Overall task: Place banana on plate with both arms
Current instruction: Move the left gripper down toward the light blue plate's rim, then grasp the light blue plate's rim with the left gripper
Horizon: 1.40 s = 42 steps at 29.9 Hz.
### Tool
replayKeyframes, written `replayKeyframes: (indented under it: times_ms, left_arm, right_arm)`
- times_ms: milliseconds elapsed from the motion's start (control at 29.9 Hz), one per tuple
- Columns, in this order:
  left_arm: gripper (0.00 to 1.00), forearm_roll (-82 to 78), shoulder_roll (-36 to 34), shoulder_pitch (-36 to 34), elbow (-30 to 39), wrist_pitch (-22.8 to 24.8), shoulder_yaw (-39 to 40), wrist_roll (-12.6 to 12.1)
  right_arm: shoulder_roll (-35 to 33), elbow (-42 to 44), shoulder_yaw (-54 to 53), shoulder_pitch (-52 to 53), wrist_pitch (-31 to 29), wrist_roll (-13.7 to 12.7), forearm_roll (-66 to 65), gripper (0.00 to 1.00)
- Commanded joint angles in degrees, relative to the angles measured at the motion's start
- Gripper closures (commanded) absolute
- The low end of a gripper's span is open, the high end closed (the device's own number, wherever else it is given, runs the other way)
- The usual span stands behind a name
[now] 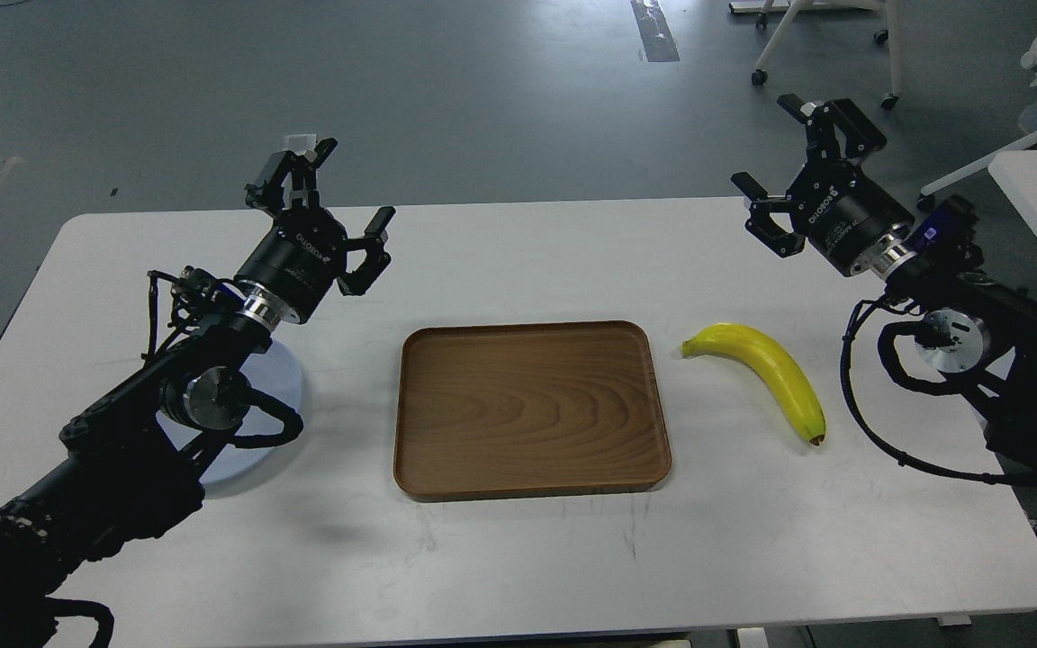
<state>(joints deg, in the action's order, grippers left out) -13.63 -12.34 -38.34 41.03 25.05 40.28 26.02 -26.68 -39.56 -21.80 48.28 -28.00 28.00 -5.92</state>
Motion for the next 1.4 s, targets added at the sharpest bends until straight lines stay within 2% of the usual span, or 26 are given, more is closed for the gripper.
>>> replayKeyframes:
  times_ms: [0,234,602,735,836,903,1070,1136,1370]
  left_arm:
    - [0.0,0.01,0.04,0.1,0.1,0.0,0.06,-0.01]
    - [0.0,0.01,-0.49,0.1,0.1,0.26,-0.55,-0.1]
    - [0.0,0.71,-6.03,-0.51,-0.25,2.95,-0.99,0.26]
    - [0.0,0.09,-5.94,-0.34,-0.17,2.95,-1.08,1.83]
    - [0.0,-1.04,-6.46,-0.42,0.62,2.95,-1.43,1.98]
    - [0.0,-4.81,-8.39,-0.42,2.2,2.95,-1.7,1.98]
    - [0.0,-19.02,-17.52,-0.51,16.5,2.95,-1.78,1.98]
    - [0.0,-26.92,-20.42,-0.69,19.59,2.2,-1.78,1.98]
    - [0.0,-56.13,-29.13,-0.69,22.86,-2.02,-1.78,1.98]
  right_arm:
    - [0.05,0.01,-0.08,-0.12,0.0,0.0,0.03,0.0]
    - [0.13,0.01,-0.08,-0.12,0.0,0.0,0.03,0.0]
    - [0.13,-0.16,0.01,-0.29,0.0,0.0,0.03,0.0]
    - [0.05,-0.34,0.01,-0.3,0.0,0.0,0.03,0.0]
    - [-0.04,-0.43,0.01,-0.38,0.0,0.0,0.03,0.0]
    - [-0.04,-0.43,-0.08,-0.38,0.0,0.0,0.03,0.0]
    - [0.05,-0.43,0.01,-0.38,0.0,0.0,0.03,0.0]
    - [0.13,-0.43,0.01,-0.38,0.0,0.0,0.03,0.0]
    - [0.13,-0.43,0.01,-0.47,0.0,0.0,0.03,0.0]
